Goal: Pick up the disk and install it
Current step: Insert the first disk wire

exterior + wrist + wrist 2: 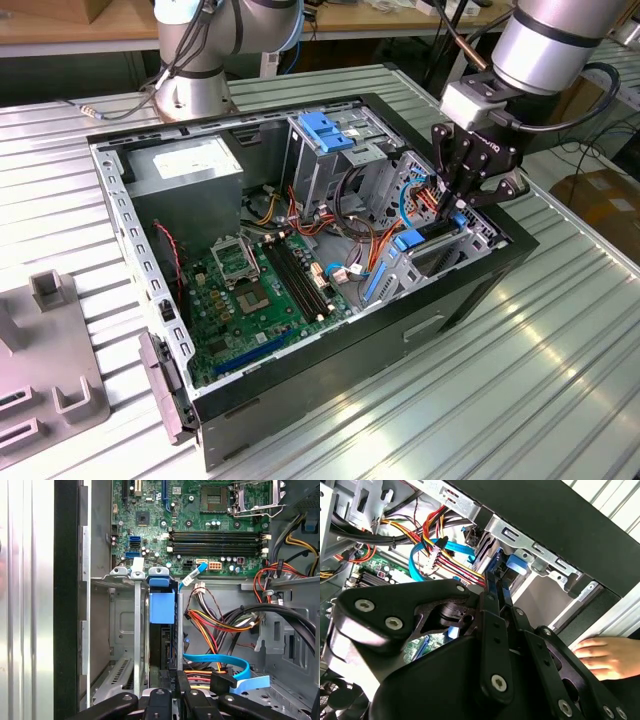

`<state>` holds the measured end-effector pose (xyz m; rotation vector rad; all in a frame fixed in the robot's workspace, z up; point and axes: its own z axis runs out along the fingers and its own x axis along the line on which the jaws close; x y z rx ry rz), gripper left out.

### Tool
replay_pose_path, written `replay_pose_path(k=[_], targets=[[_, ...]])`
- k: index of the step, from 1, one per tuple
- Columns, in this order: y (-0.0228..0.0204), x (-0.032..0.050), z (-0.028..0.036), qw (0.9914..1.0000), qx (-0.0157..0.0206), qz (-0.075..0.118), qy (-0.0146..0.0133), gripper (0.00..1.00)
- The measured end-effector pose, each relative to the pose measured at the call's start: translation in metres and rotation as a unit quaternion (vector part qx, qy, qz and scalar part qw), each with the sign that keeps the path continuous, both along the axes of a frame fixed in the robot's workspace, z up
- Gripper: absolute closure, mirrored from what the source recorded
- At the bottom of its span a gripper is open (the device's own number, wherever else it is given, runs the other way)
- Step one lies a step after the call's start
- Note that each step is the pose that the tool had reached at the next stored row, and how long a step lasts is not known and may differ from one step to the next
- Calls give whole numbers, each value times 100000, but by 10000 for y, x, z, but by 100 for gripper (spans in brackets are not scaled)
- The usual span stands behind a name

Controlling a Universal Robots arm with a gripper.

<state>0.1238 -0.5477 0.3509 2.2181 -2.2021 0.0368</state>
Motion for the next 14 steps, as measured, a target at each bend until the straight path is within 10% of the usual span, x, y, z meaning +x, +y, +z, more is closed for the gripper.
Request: replay_pose_path(k=[14], targets=[[-9, 0, -55, 100000, -7, 1, -2, 84]])
